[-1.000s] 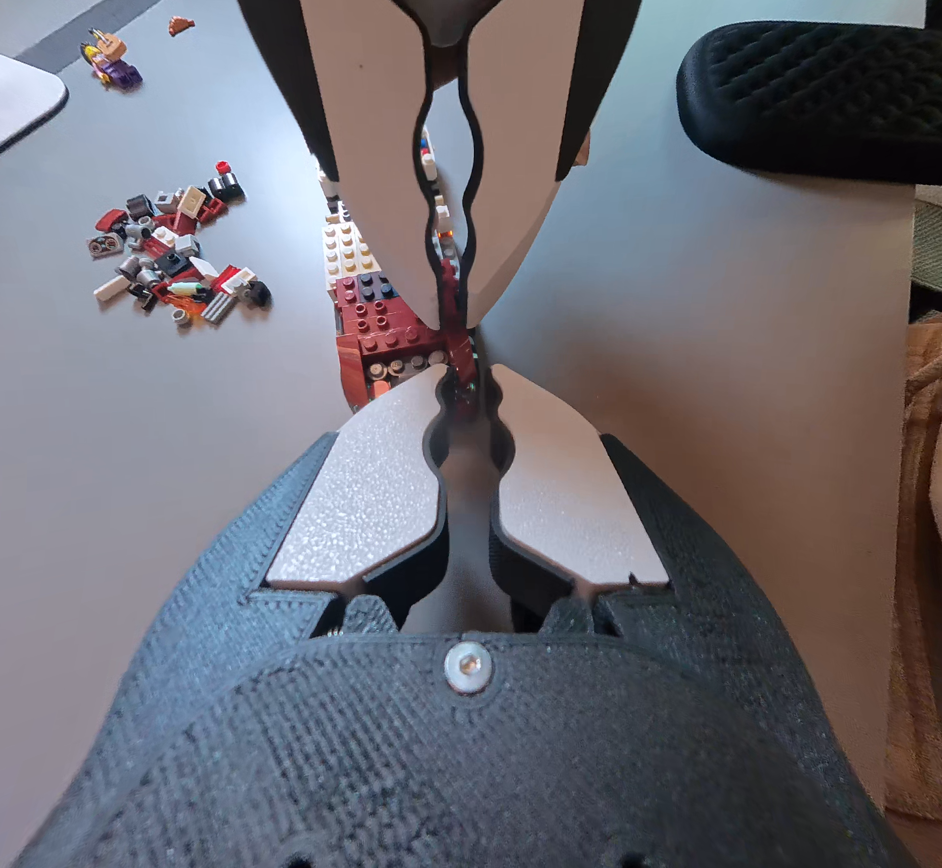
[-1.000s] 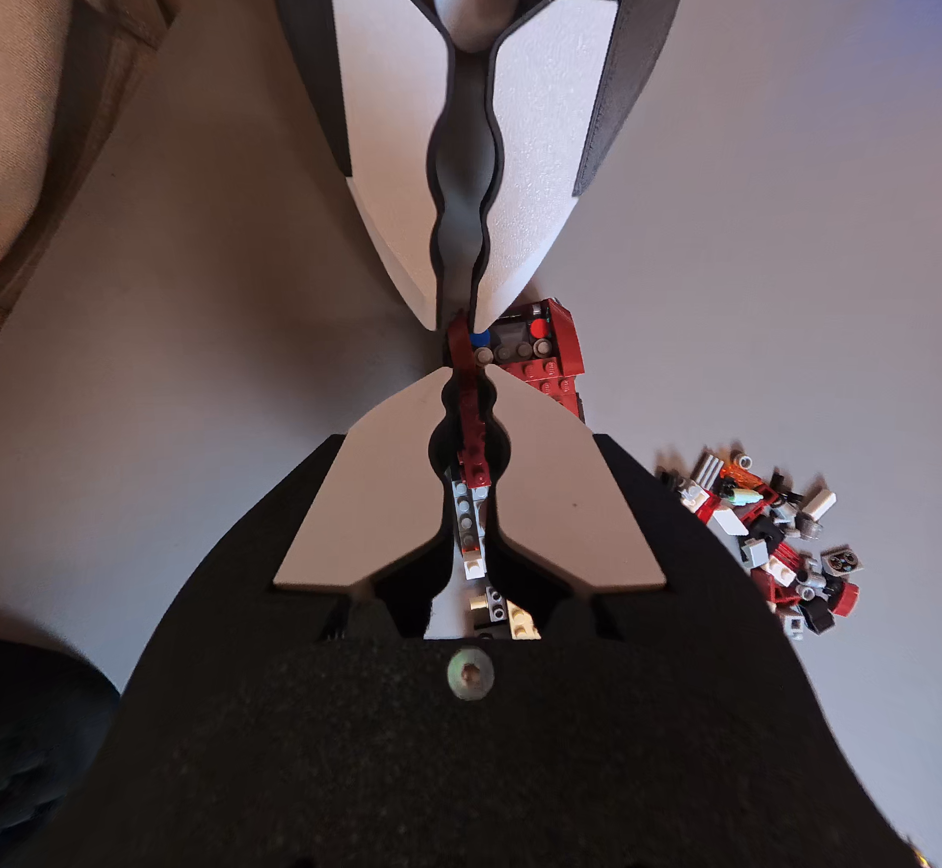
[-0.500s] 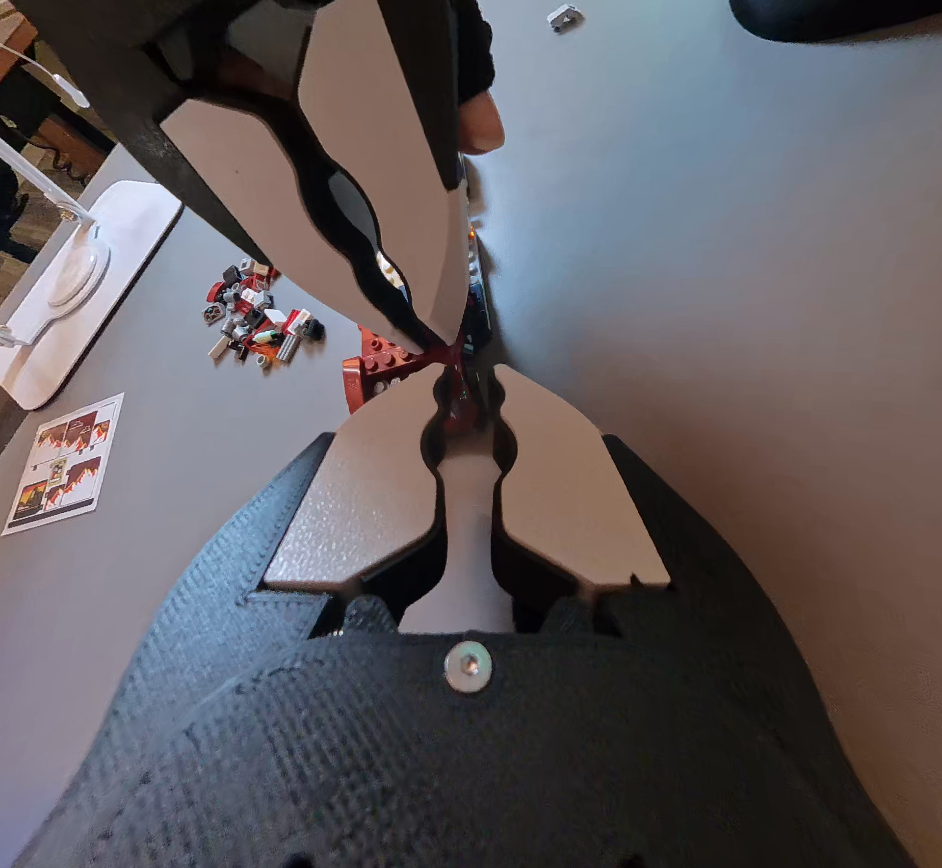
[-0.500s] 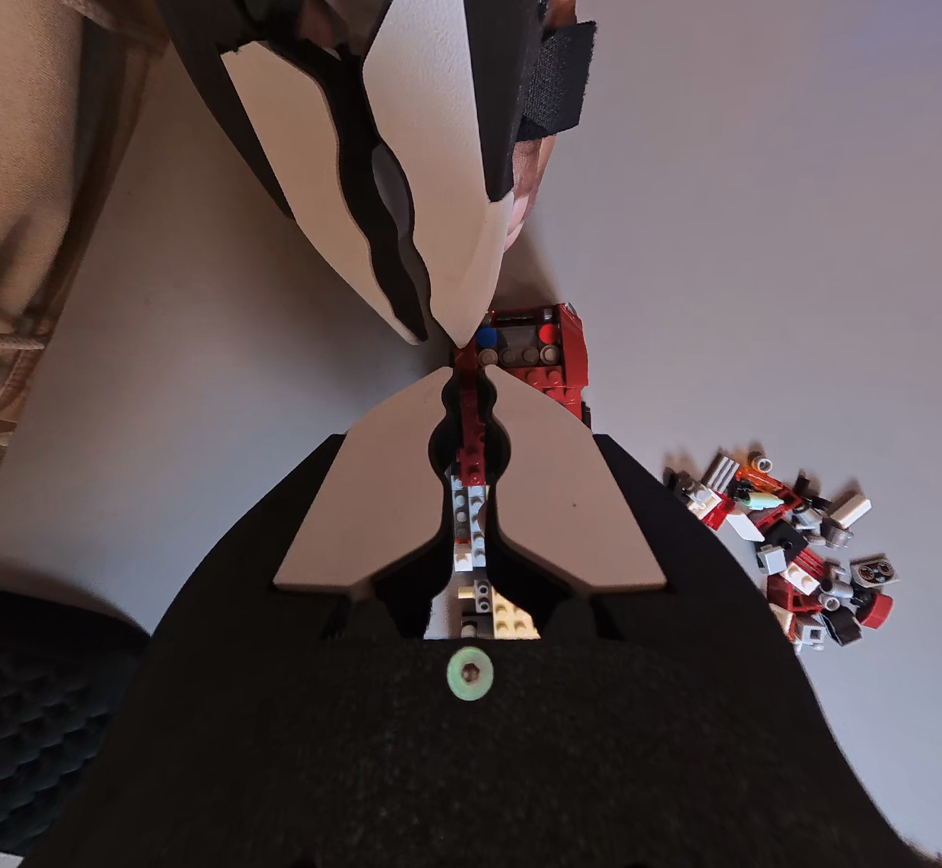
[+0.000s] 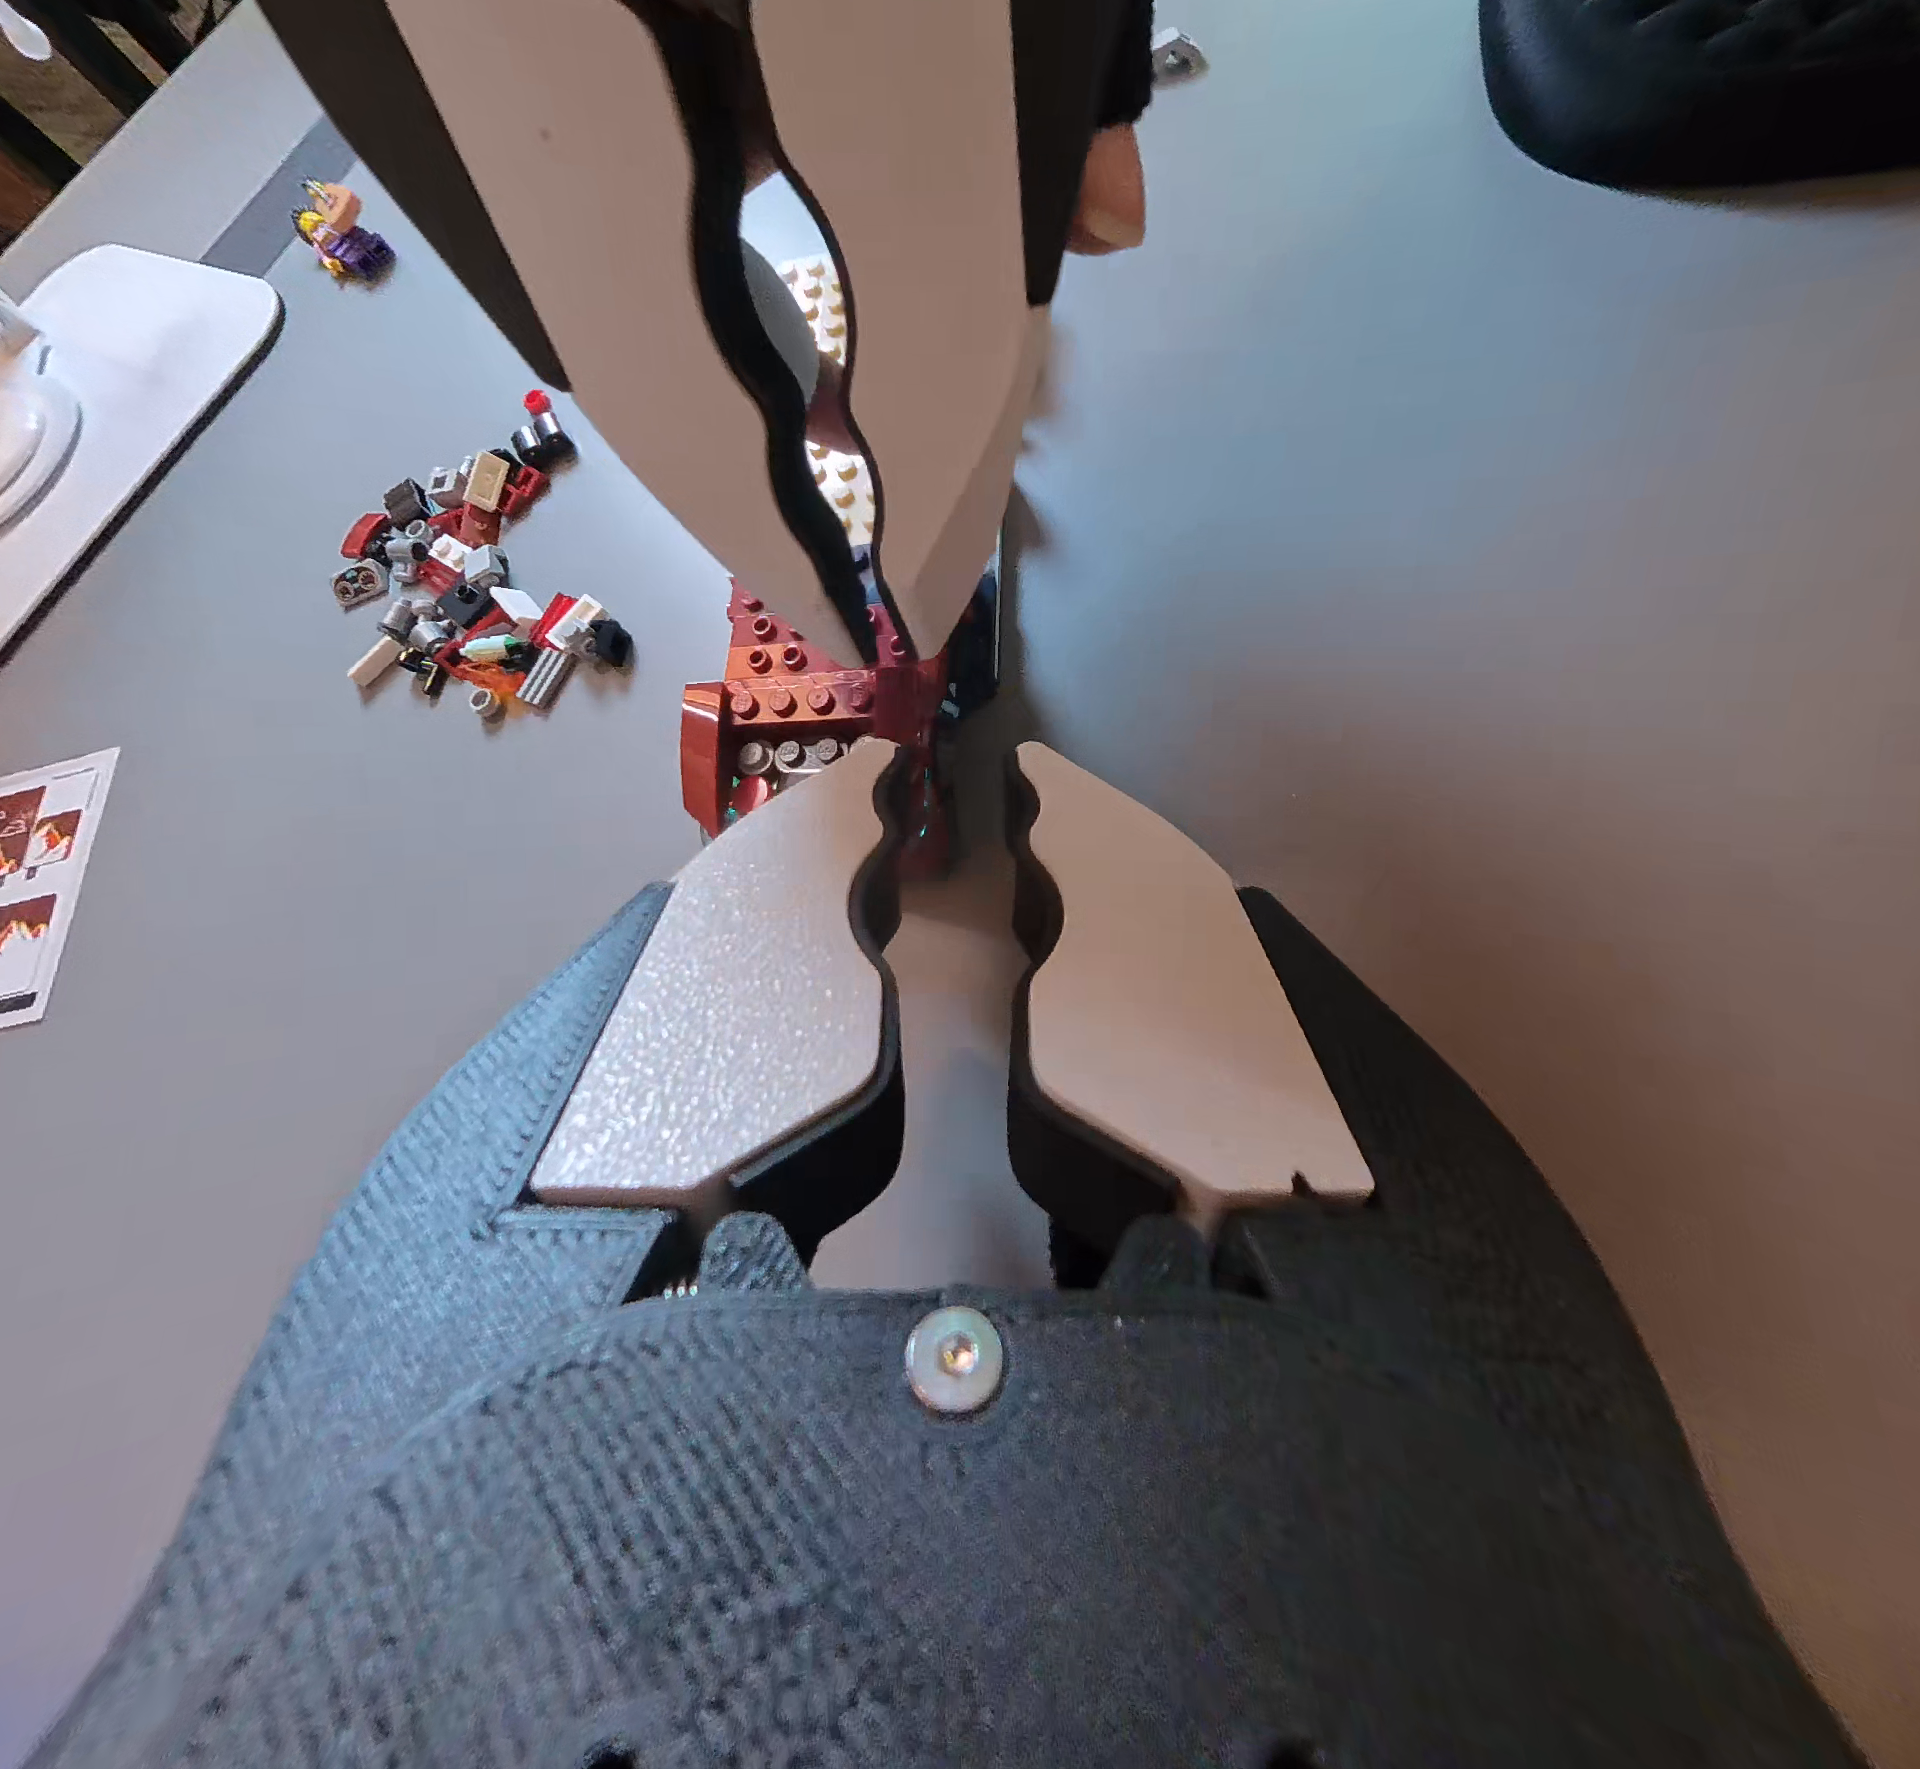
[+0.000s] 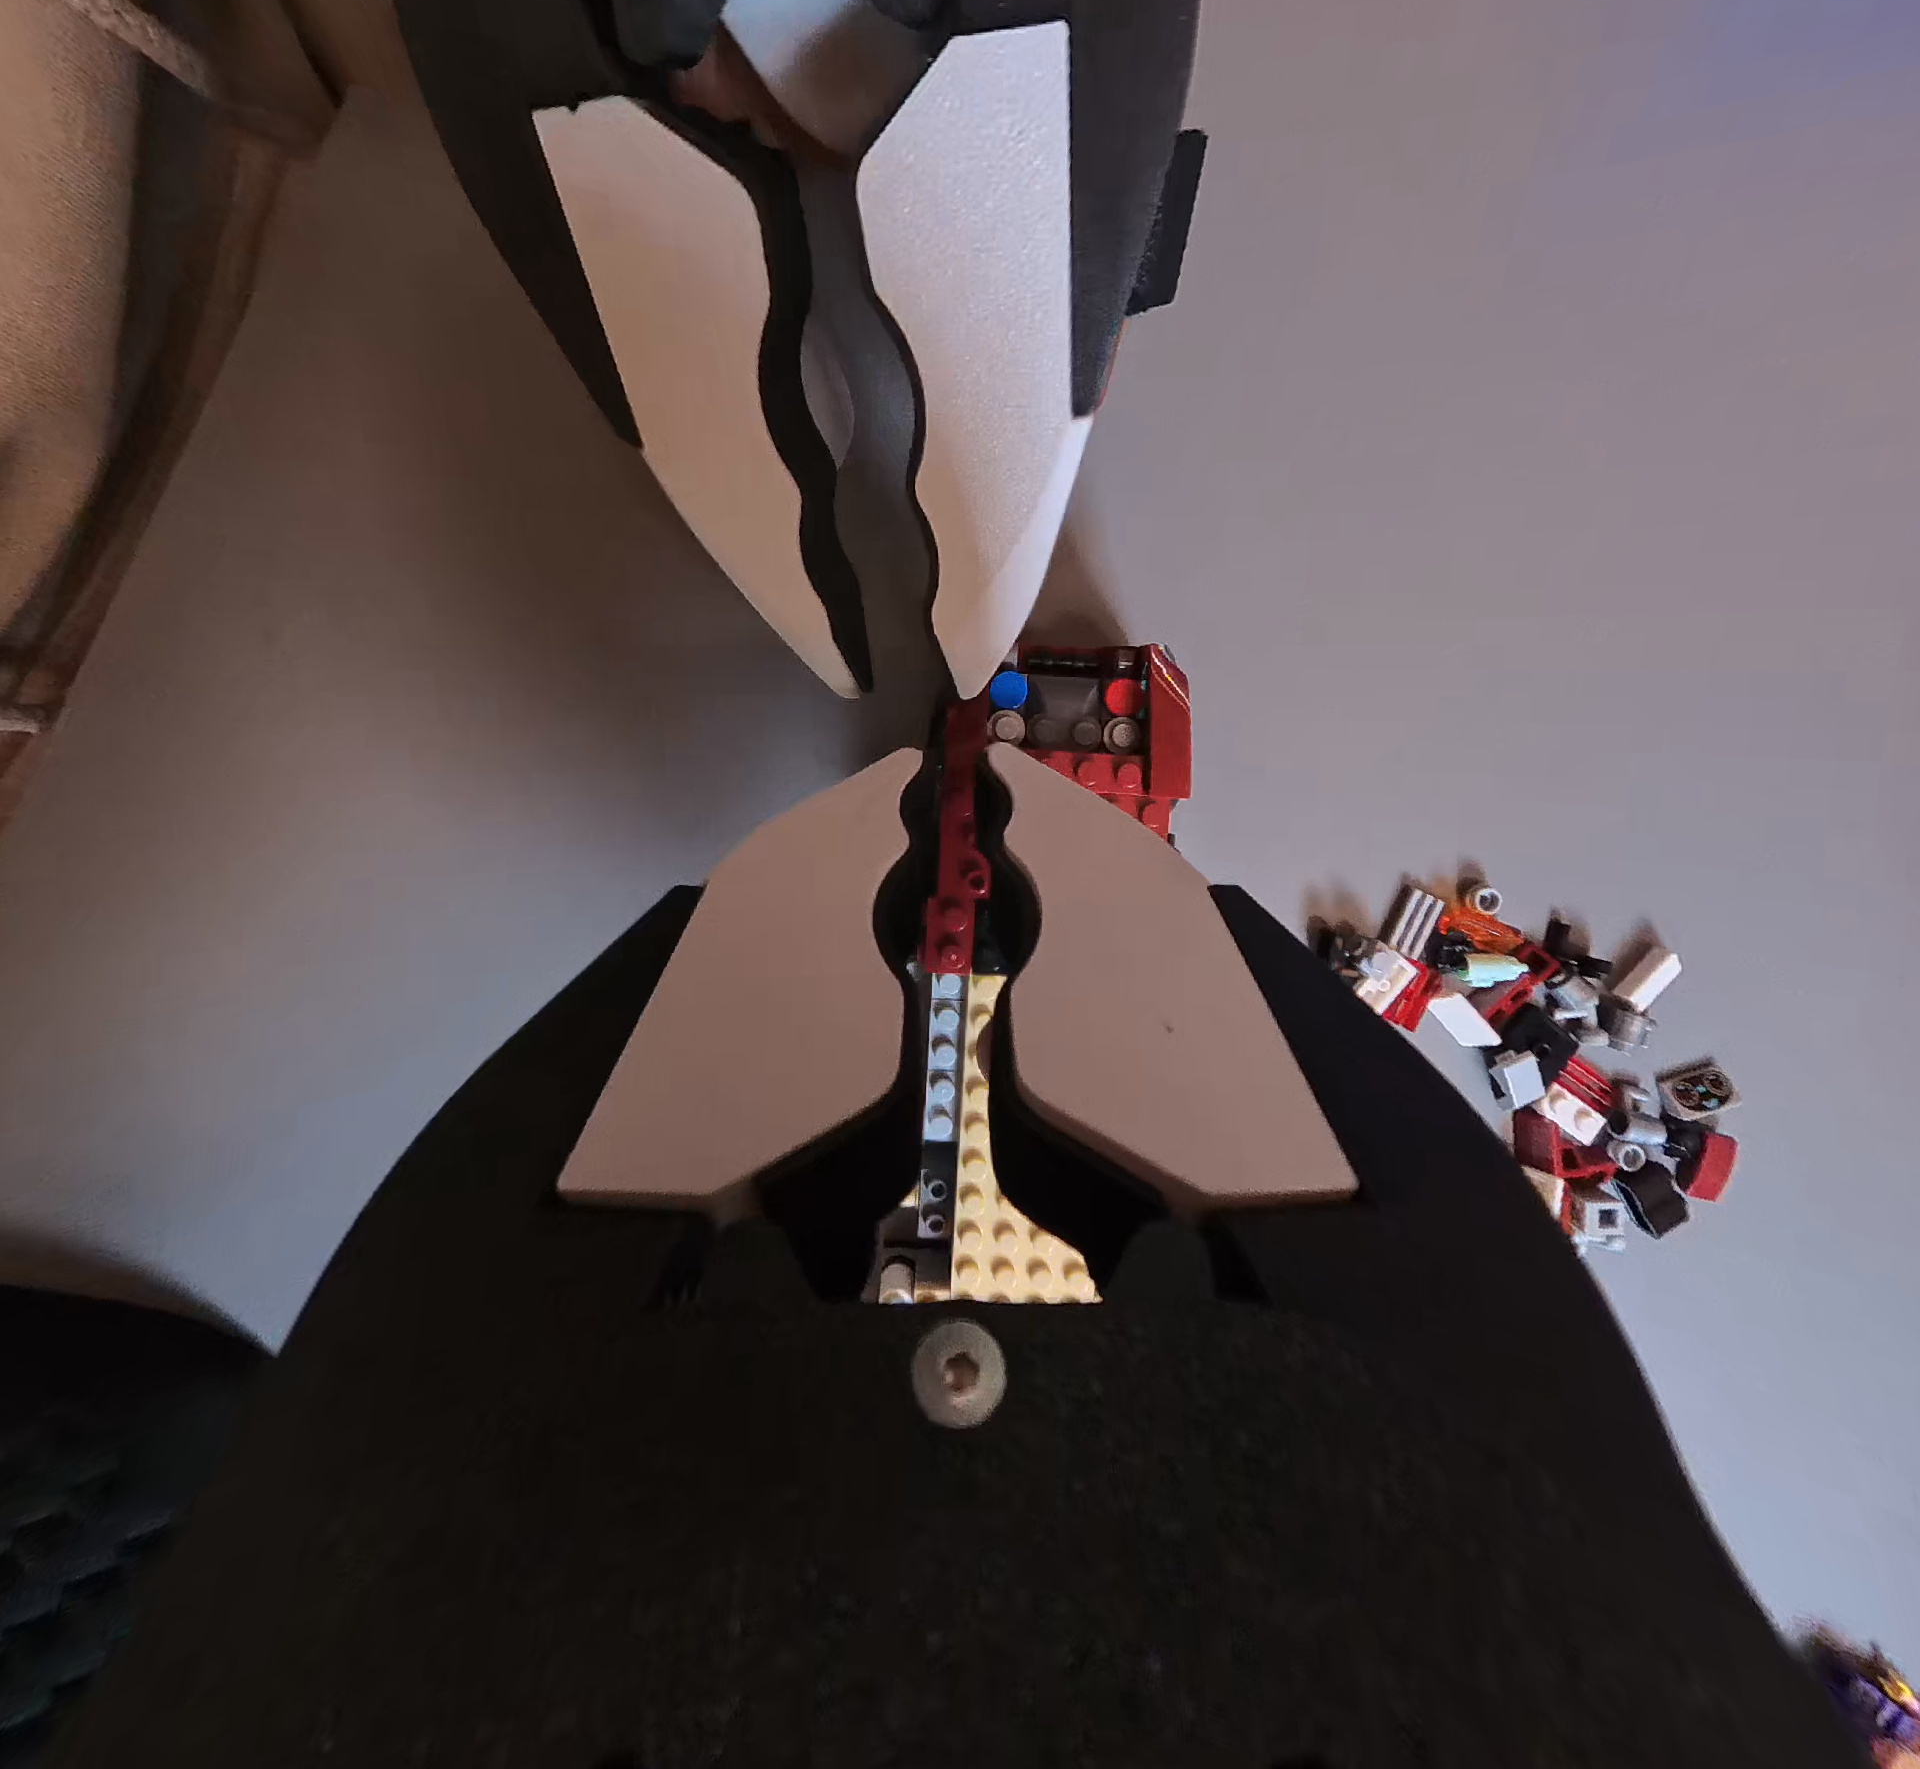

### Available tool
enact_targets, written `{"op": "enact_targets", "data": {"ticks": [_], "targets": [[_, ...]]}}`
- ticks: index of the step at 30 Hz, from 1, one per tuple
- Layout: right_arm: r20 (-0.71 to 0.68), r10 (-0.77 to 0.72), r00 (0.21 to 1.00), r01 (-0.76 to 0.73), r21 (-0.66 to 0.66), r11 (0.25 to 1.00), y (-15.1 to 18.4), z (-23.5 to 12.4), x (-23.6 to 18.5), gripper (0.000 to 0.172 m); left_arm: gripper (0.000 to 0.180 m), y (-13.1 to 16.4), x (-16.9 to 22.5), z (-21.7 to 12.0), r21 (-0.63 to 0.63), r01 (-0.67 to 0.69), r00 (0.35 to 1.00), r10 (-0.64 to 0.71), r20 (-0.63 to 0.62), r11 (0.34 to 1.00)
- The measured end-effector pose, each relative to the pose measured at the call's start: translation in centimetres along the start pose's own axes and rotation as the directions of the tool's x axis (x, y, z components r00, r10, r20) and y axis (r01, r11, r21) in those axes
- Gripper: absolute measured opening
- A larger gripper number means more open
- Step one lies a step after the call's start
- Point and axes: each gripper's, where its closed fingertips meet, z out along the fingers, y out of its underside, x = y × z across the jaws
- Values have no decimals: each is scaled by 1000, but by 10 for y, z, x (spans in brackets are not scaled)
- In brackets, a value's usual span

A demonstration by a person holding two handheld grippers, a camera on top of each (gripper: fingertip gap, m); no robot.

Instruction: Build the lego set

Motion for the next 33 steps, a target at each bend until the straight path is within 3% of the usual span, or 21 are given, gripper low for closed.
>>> {"op": "enact_targets", "data": {"ticks": [13,18,33], "targets": [[6,52,999,-51,-77,996,7,7,6,0,17,-2,-4,3,-12,58,992,-59,-115,998],[4,112,994,-112,-22,993,3,-1,12,0,19,-2,-6,5,-9,52,989,-53,-141,999],[-51,79,996,-83,-96,992,10,7,14,7,22,2,-20,5,21,-1,998,2,-58,1000]]}}
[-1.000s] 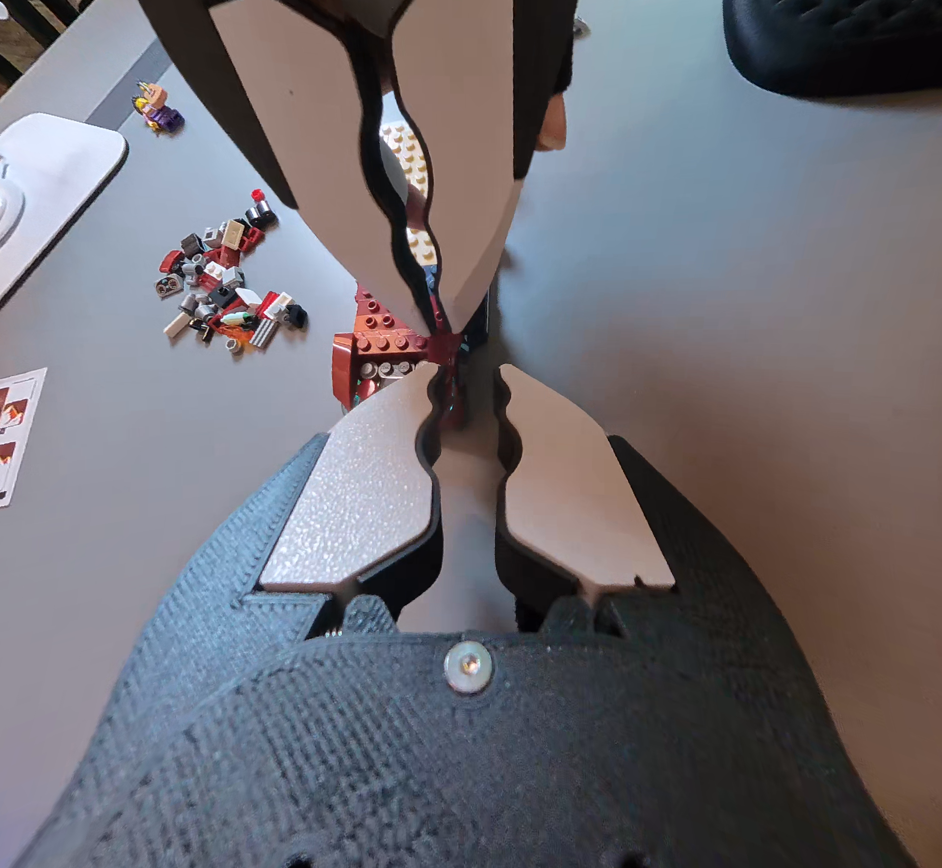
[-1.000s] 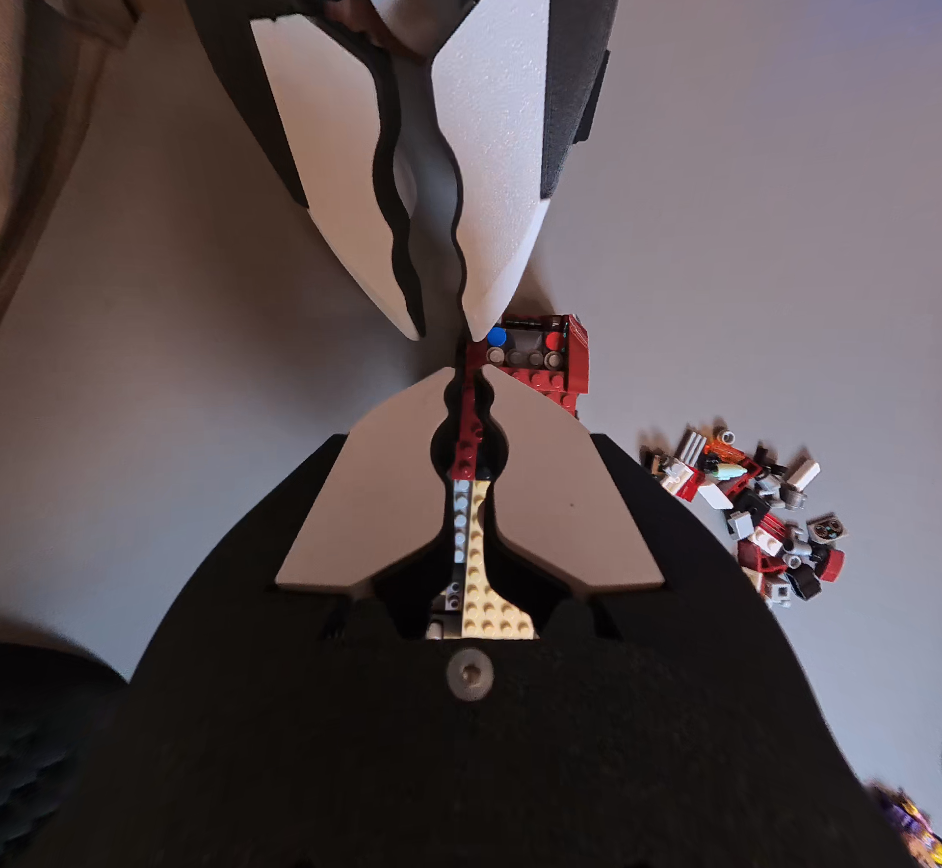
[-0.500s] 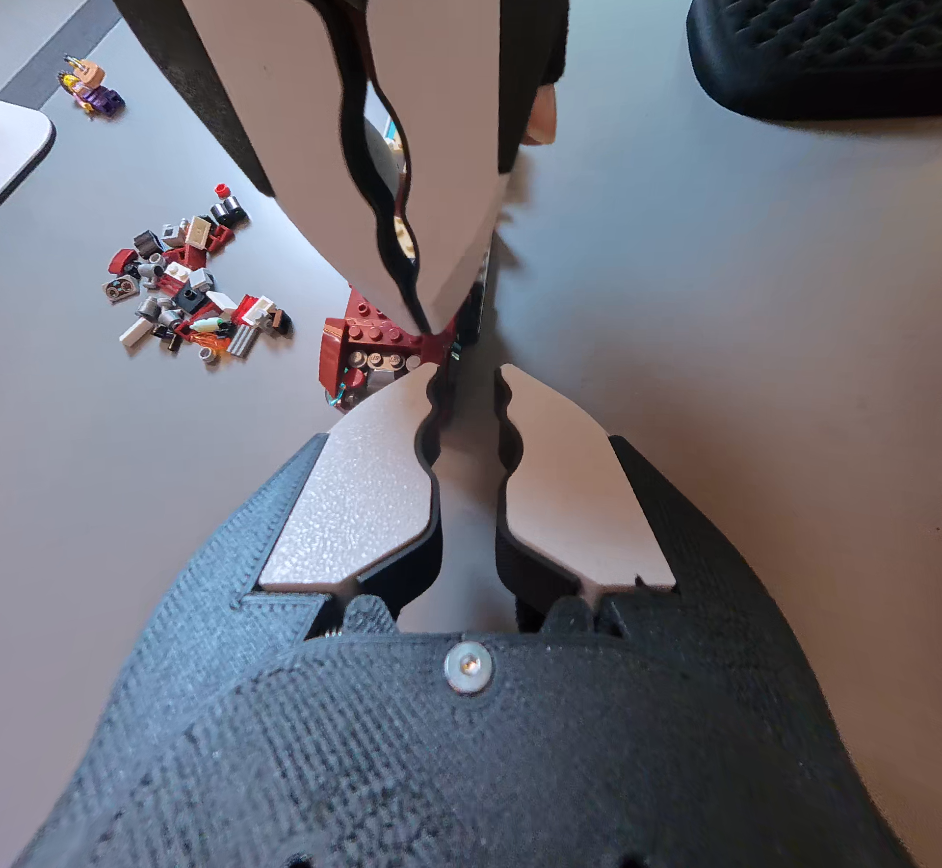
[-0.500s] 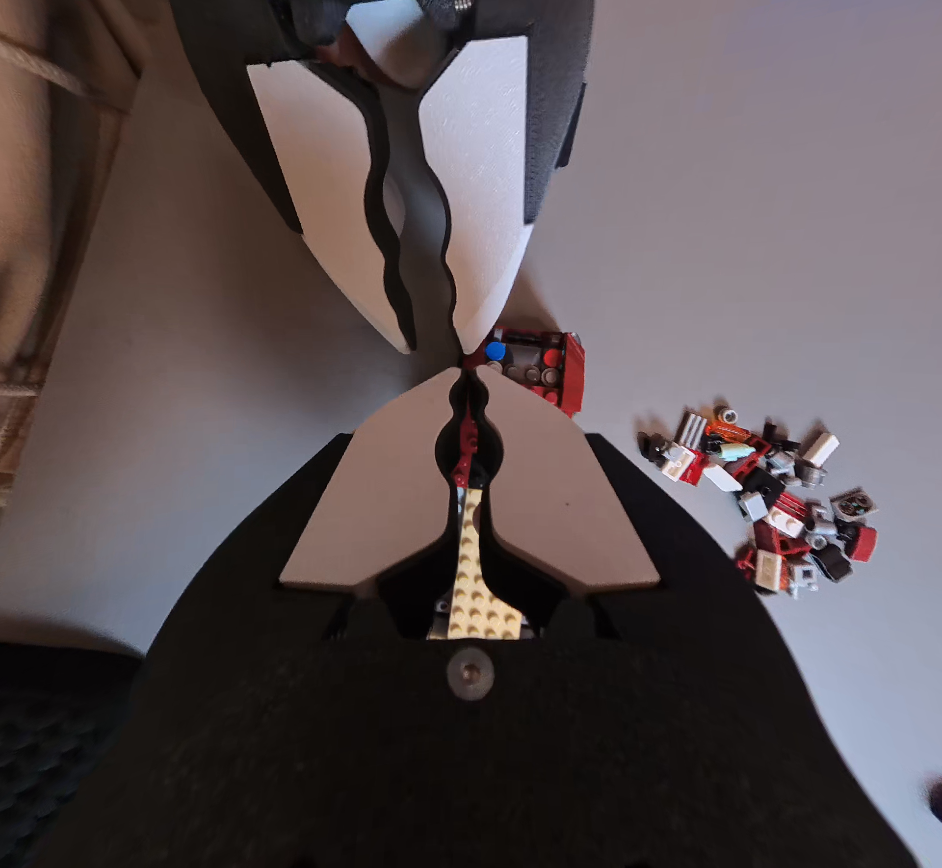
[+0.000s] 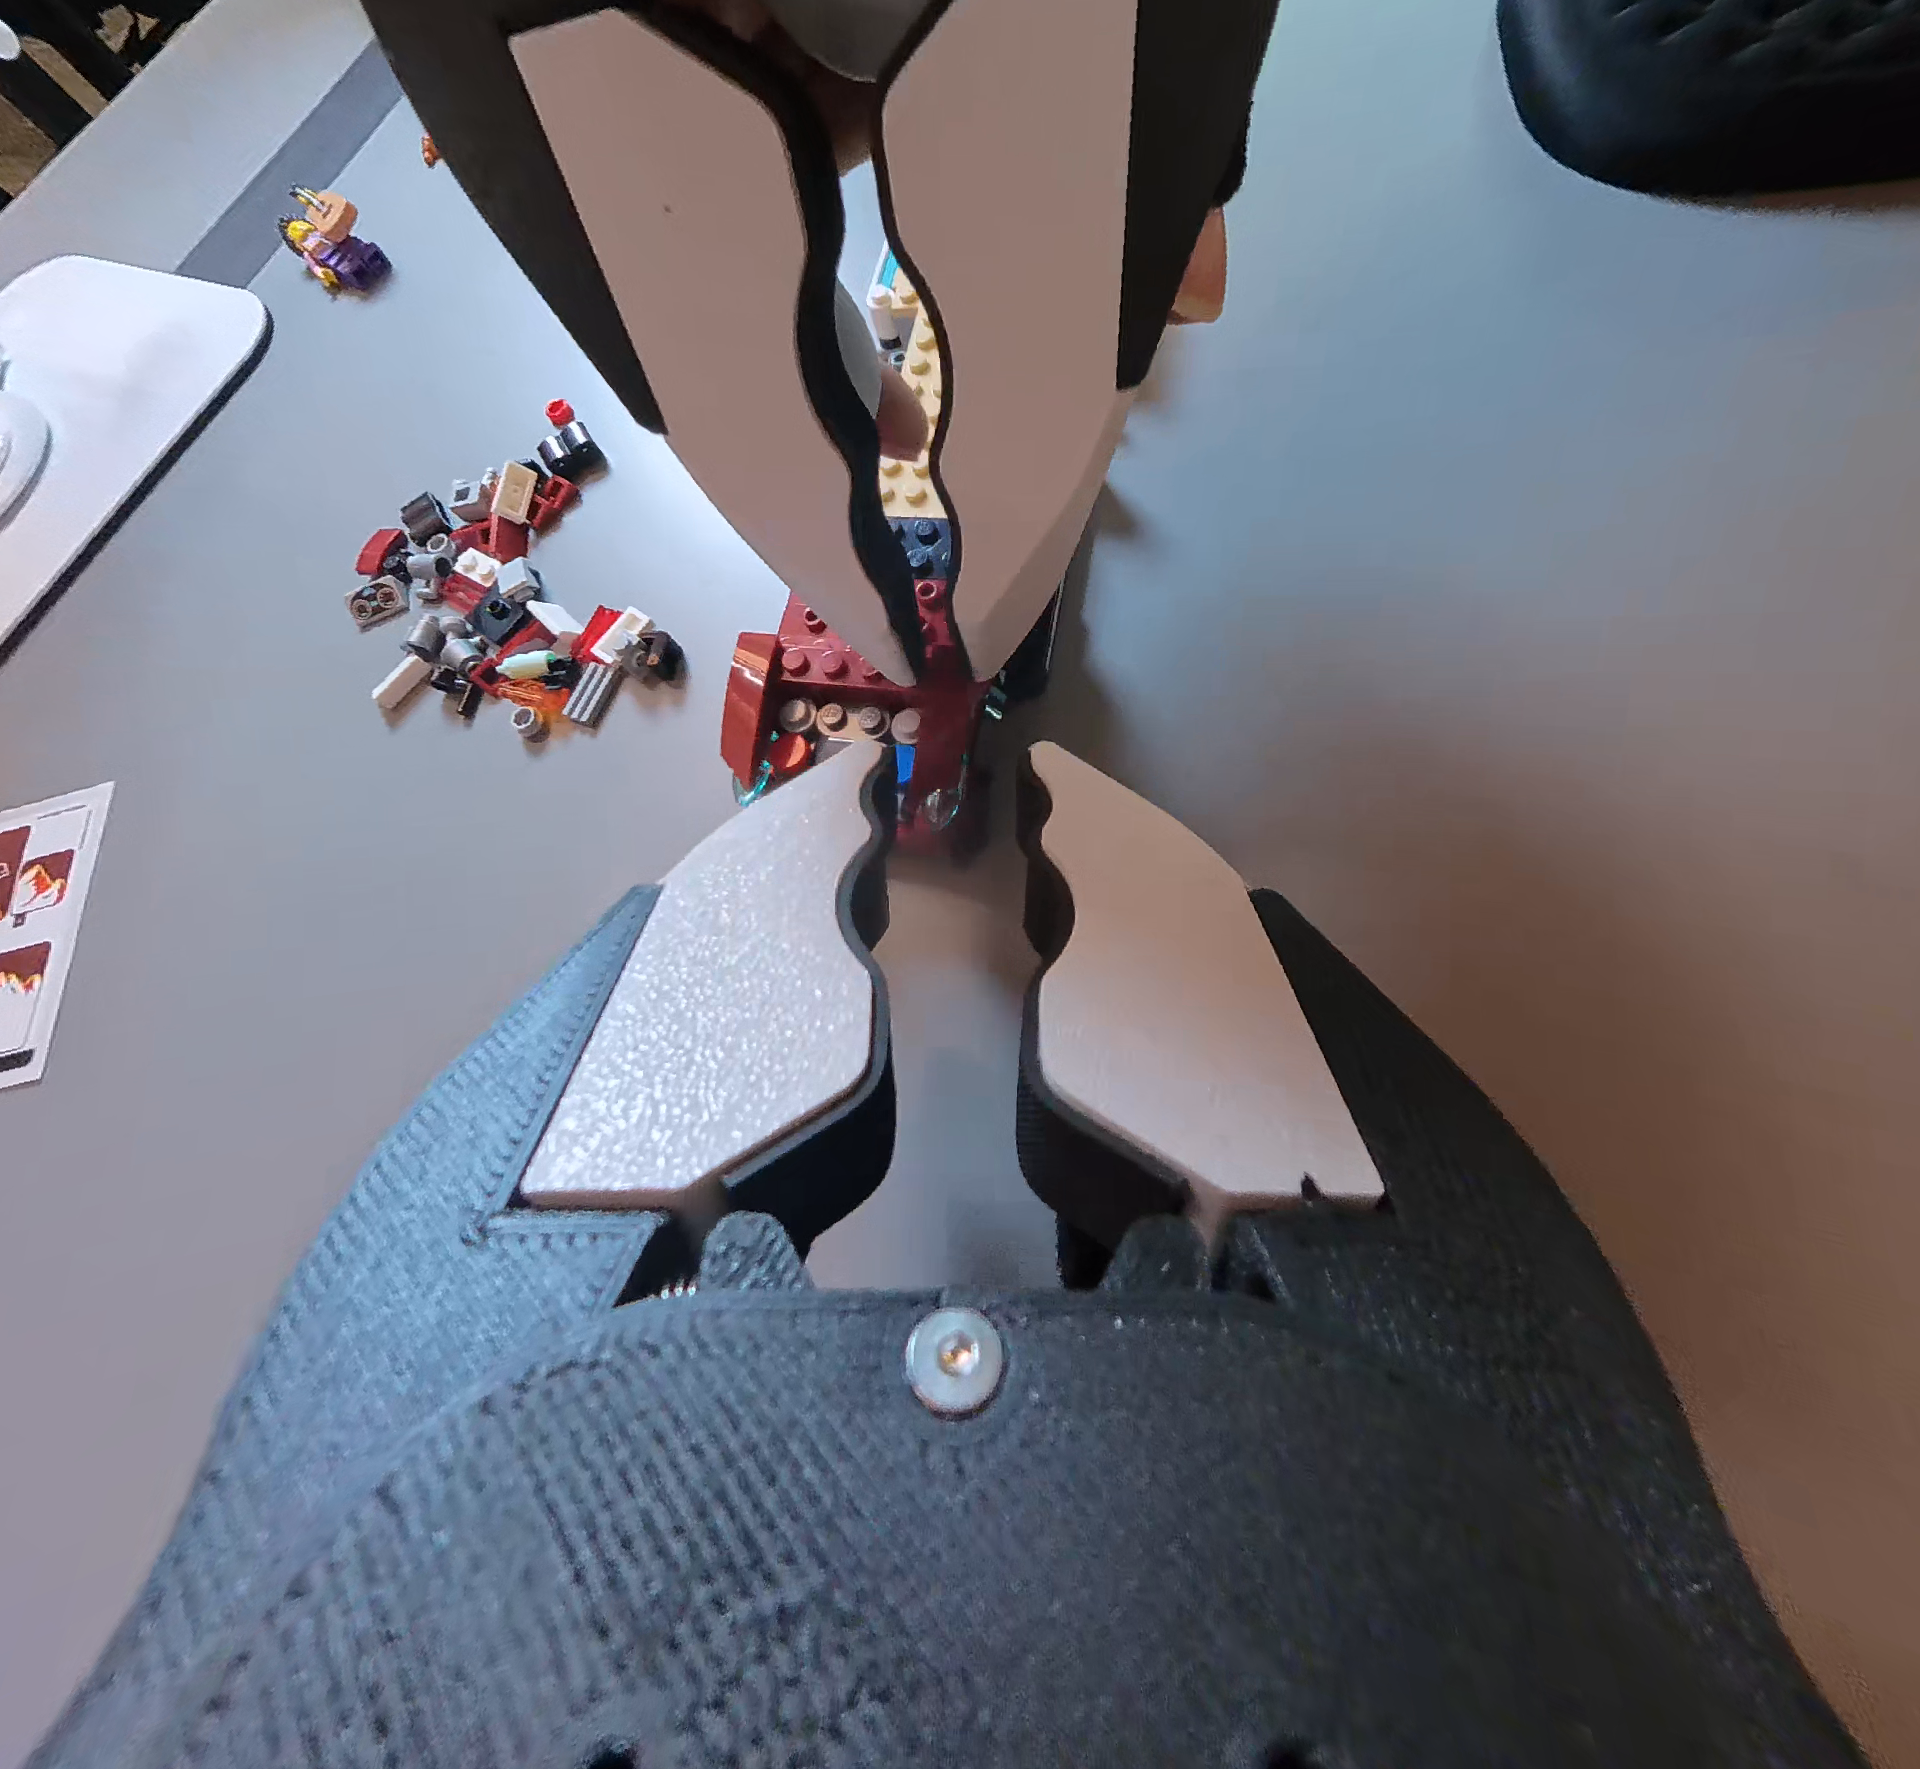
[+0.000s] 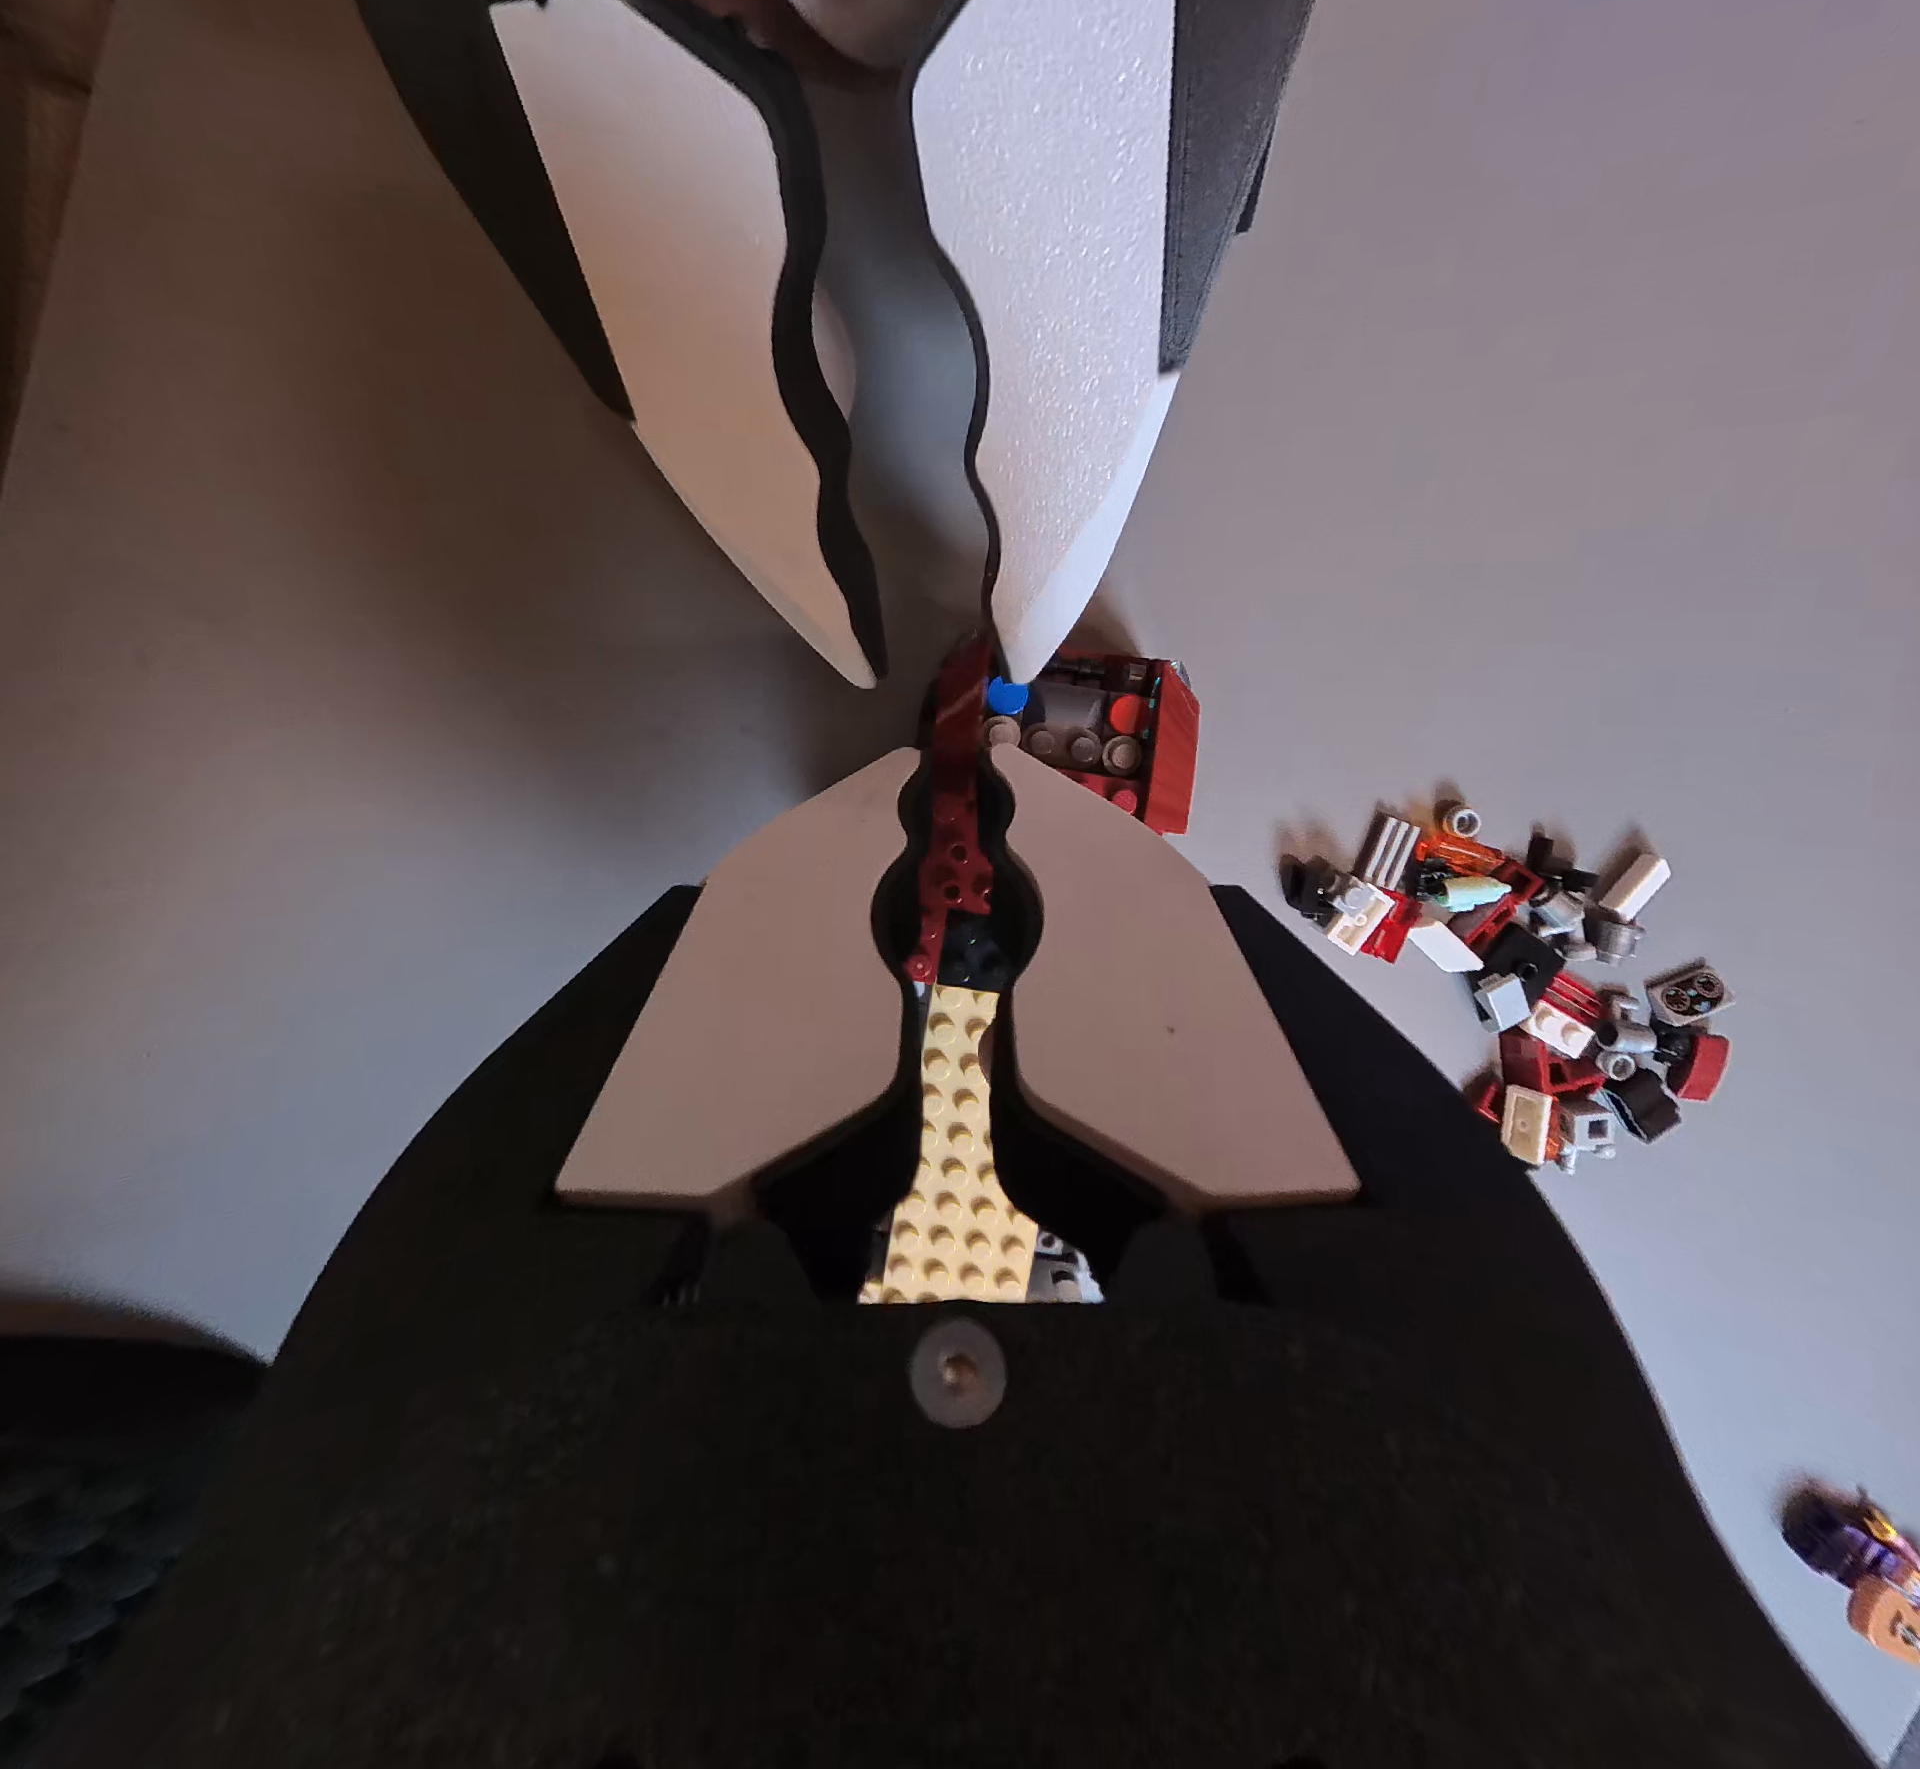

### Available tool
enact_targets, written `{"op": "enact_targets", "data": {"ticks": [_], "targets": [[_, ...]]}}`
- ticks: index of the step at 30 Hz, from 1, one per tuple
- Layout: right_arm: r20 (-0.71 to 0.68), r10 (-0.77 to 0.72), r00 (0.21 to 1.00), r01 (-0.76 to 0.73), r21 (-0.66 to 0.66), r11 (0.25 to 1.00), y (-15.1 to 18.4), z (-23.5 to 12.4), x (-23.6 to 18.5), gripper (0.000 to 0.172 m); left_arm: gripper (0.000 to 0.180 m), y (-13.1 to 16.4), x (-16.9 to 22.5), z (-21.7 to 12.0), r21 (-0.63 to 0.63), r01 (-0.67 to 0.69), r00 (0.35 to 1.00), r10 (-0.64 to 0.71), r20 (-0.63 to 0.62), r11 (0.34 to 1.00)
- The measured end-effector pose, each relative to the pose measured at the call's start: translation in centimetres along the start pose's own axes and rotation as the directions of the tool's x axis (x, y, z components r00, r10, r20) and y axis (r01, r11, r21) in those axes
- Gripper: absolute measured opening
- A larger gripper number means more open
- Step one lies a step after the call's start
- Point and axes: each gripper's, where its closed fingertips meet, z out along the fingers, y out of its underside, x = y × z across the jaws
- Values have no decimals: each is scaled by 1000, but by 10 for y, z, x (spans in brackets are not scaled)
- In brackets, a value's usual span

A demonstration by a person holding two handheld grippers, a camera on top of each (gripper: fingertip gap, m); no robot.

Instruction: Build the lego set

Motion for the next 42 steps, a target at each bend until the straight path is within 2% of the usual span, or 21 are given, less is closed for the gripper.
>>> {"op": "enact_targets", "data": {"ticks": [6,10,14,17,19,23,28,33,42], "targets": [[-4,17,1000,-17,-44,999,0,0,1,7,22,7,-5,-1,-14,-10,1000,11,24,1000],[10,52,999,-51,-86,995,0,1,2,7,21,10,-5,1,-9,15,1000,-15,-3,1000],[-6,54,999,-54,-95,994,-1,0,4,7,20,3,-7,1,25,-11,1000,10,22,1000],[-37,92,995,-93,-15,996,0,-14,1,25,20,0,-9,0,43,-13,1000,12,28,999],[-100,140,985,-135,53,989,10,-28,0,29,20,-1,-11,-1,45,-21,999,19,39,999],[-226,259,939,-233,132,963,60,-41,-4,35,18,-2,-12,-1,54,-25,999,23,42,998],[-307,309,900,-278,143,950,105,-40,0,55,15,-2,-13,2,54,-18,999,16,36,998],[-227,283,932,-274,74,959,114,-26,1,70,14,-4,-15,3,54,-6,999,4,38,999],[-204,262,943,-260,36,965,114,-20,-1,62,13,-4,-17,4,51,16,1000,-16,15,999]]}}
